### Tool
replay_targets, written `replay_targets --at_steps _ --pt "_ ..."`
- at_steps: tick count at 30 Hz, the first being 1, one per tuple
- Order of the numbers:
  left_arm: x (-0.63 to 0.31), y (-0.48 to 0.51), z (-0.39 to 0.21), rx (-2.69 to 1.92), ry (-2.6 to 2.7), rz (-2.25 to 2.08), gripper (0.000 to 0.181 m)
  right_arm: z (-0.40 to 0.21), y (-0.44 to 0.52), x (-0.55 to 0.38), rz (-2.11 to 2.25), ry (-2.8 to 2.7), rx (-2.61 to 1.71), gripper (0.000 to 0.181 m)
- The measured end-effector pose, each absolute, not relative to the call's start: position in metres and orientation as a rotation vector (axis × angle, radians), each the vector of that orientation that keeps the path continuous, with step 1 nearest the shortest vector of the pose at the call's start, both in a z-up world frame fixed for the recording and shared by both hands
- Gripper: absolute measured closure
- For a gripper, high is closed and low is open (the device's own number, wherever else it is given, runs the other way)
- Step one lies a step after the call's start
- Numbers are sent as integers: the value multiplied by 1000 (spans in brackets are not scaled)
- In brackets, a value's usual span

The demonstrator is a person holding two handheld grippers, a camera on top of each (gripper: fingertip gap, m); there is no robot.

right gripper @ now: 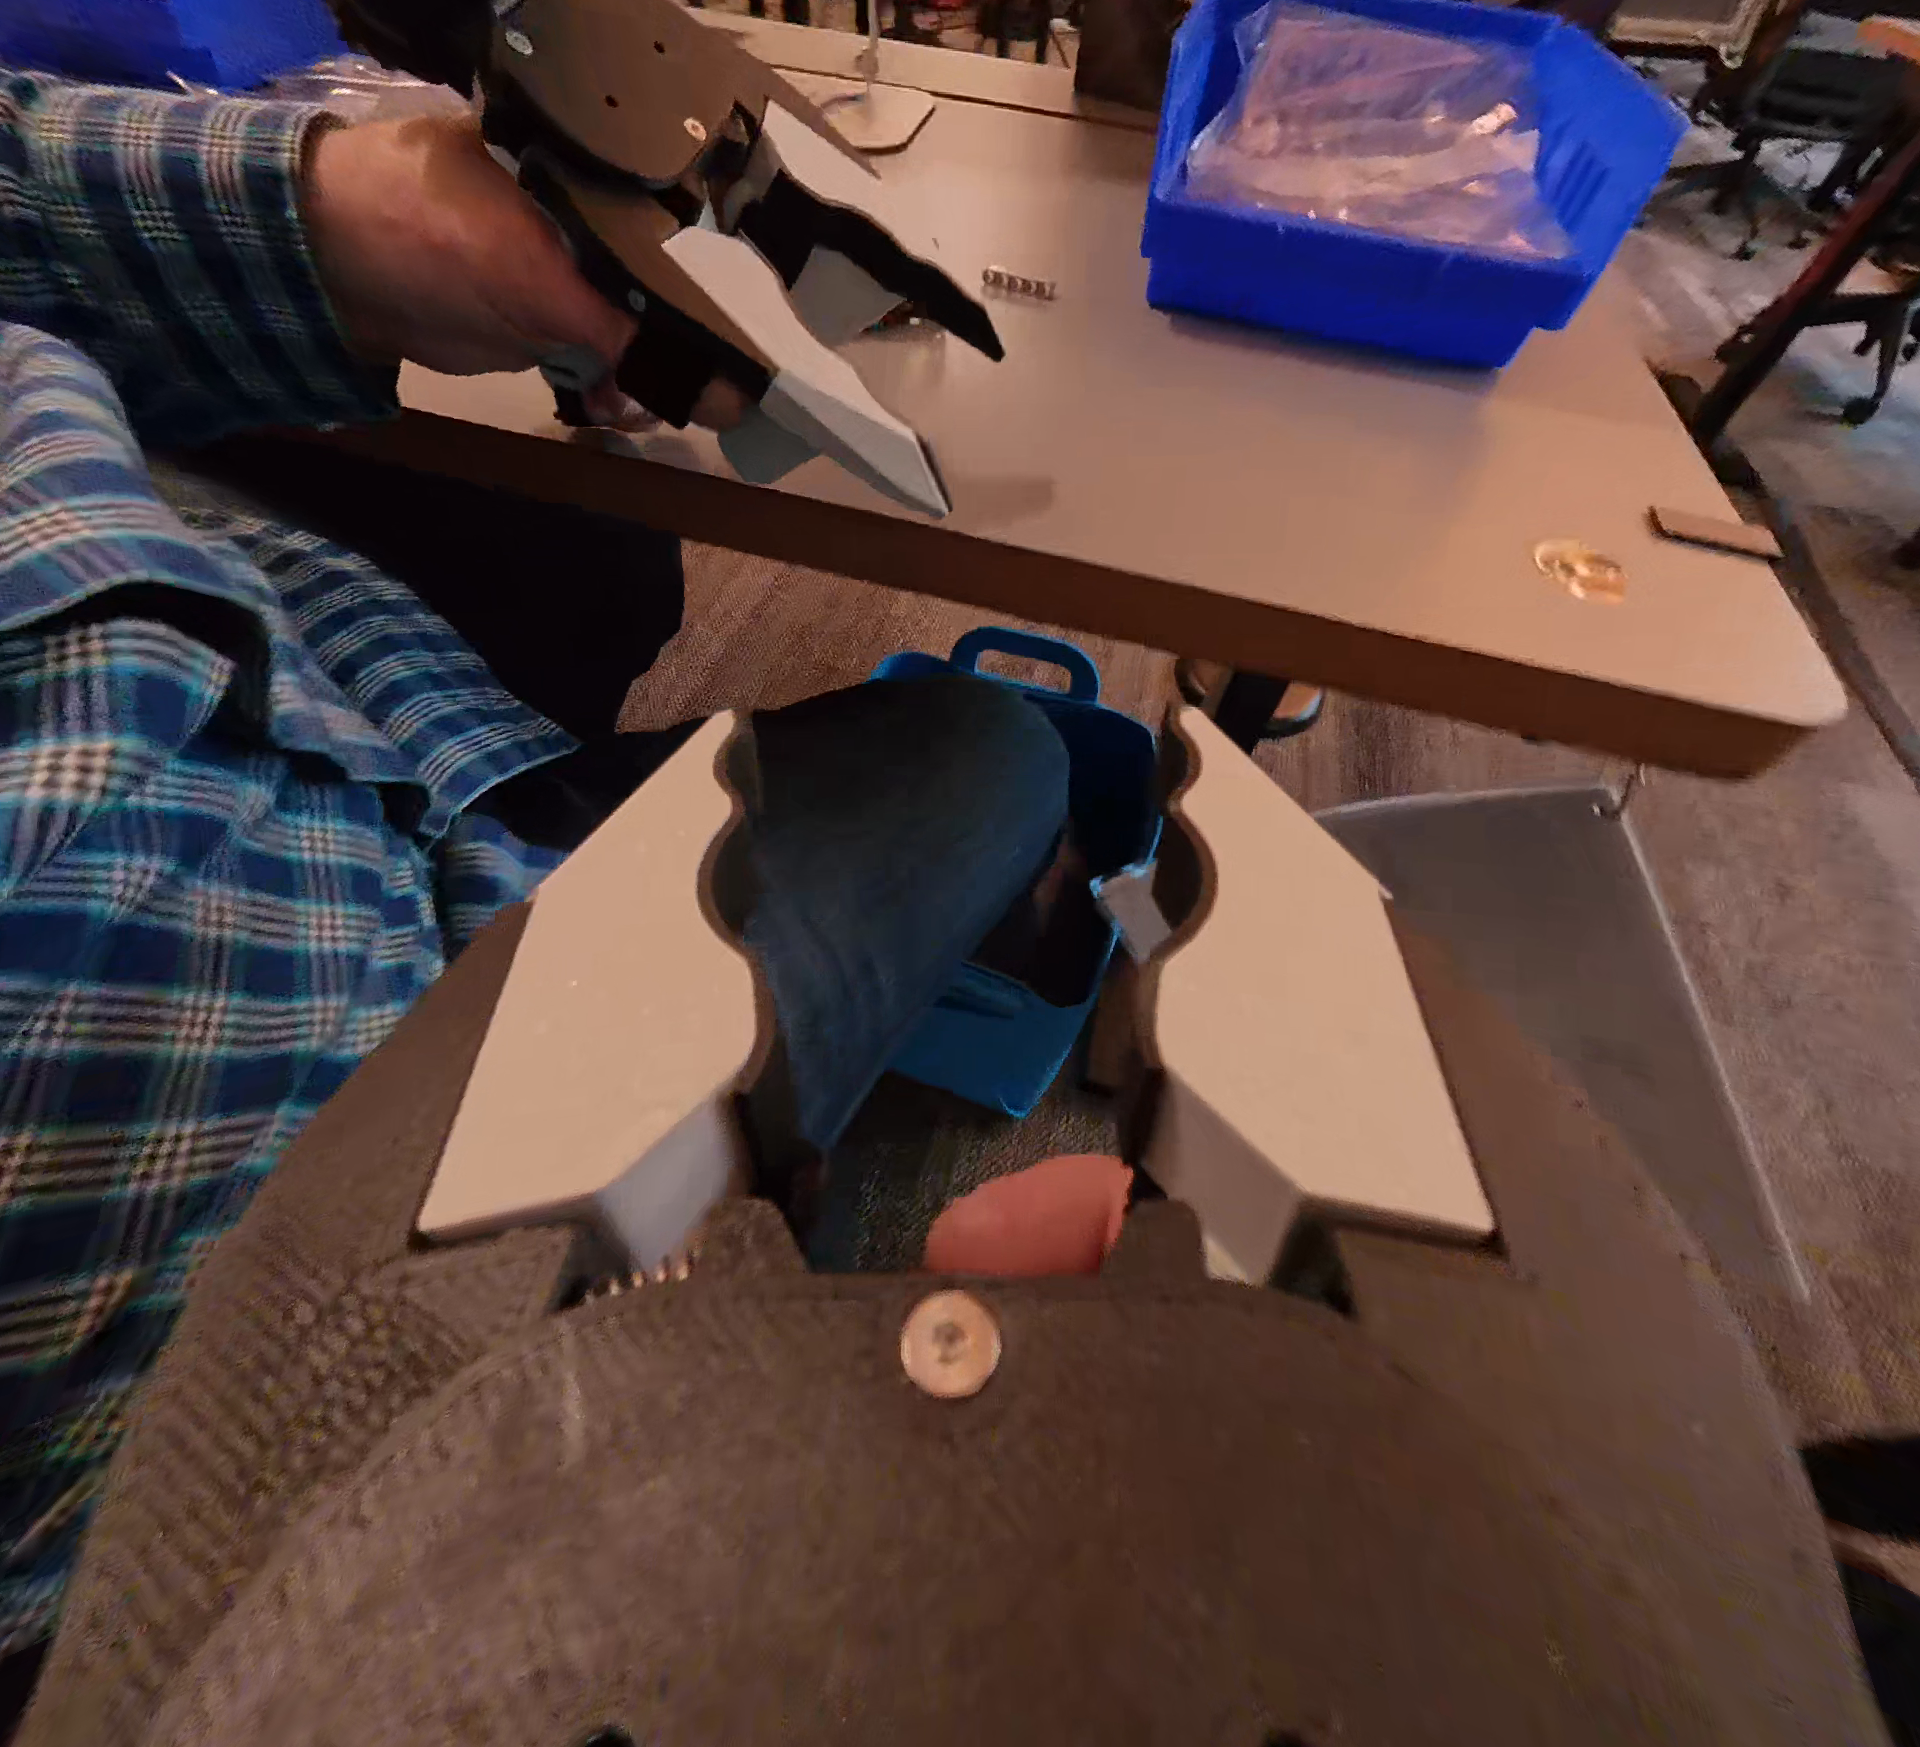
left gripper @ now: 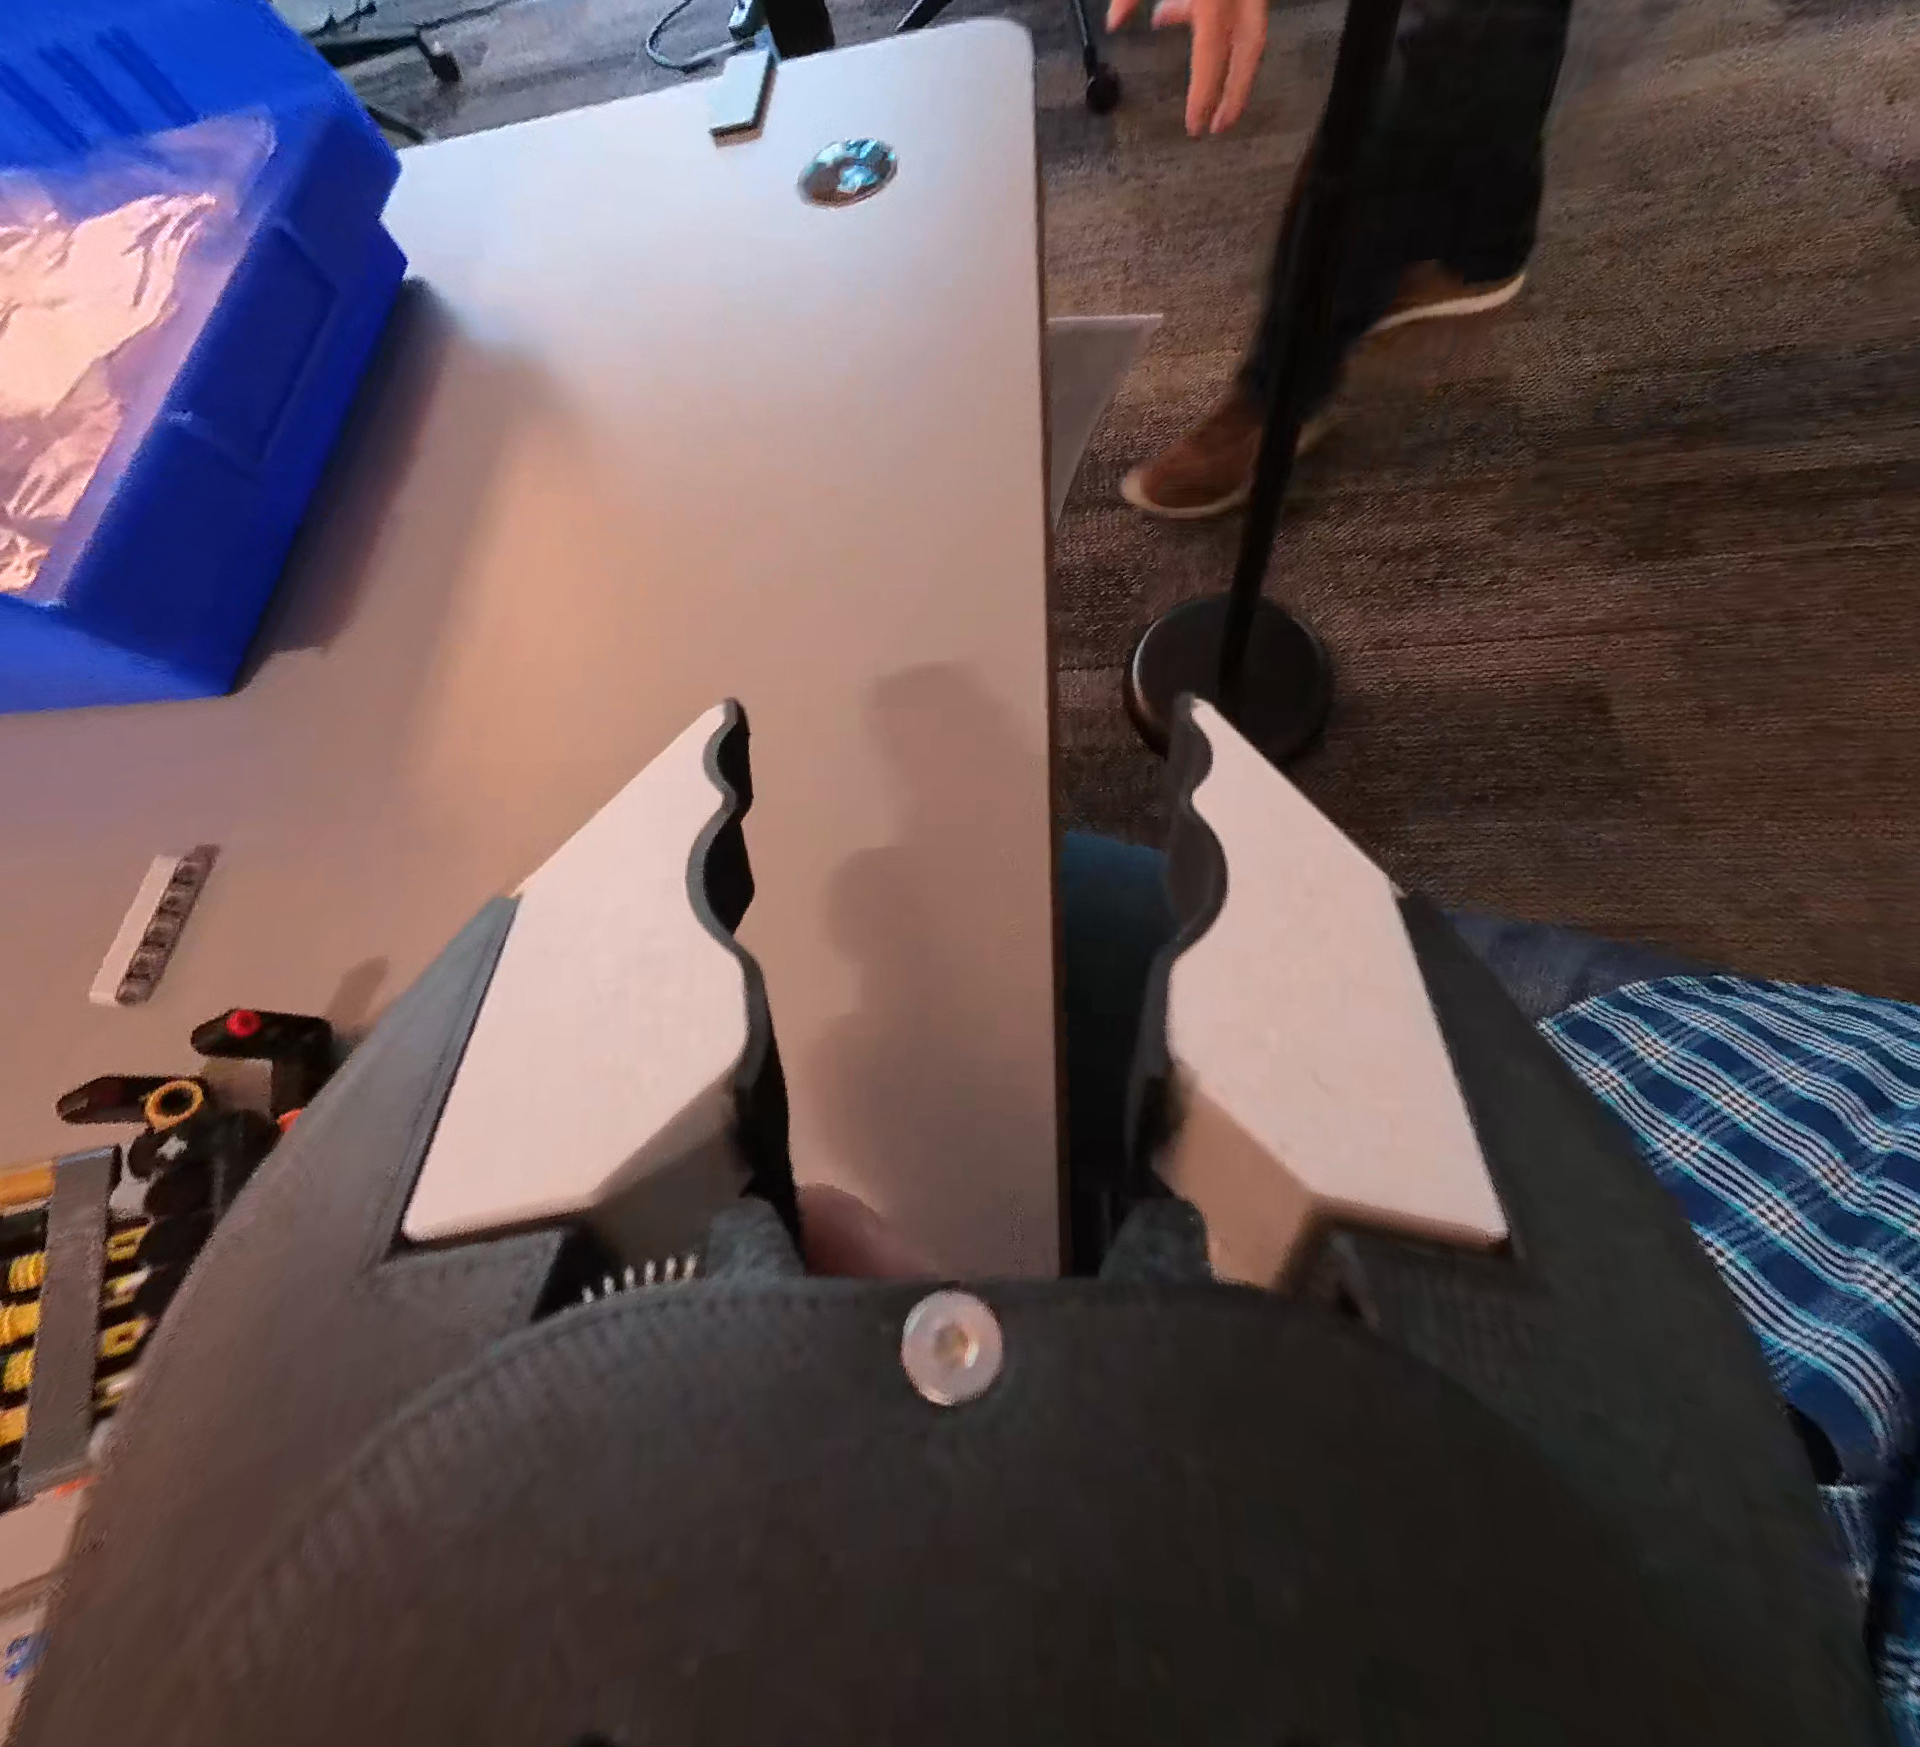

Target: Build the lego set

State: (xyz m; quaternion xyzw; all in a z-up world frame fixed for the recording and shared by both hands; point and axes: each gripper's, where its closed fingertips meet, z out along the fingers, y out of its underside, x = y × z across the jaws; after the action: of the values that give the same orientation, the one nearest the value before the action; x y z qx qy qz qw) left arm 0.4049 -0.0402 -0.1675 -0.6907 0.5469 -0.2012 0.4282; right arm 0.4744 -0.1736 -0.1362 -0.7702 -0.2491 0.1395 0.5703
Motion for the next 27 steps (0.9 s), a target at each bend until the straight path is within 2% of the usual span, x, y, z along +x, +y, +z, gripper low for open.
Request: replay_targets --at_steps 1,10,18,23,24,25,27 --pt "402 -37 -170 -1739 1366 -491 101 -135 -163 471 327 -605 -1797 105" --pt "388 -16 -185 -1856 1353 -447 100 -132 -73 434 377 -729 -1696 107" --pt "390 -3 -195 -1983 1312 -472 102 -155 -84 448 487 -628 -1648 116" --pt "390 0 -195 -1989 1294 -459 103 -158 -83 468 500 -535 -1669 111" --pt "390 0 -195 -1983 1296 -455 104 -163 -82 478 478 -520 -1677 114" --pt "390 0 -195 -1981 1295 -449 104 -178 -81 487 452 -518 -1716 126" --pt "389 1 -193 -1966 1293 -428 104 -226 -73 511 380 -497 -1844 132"
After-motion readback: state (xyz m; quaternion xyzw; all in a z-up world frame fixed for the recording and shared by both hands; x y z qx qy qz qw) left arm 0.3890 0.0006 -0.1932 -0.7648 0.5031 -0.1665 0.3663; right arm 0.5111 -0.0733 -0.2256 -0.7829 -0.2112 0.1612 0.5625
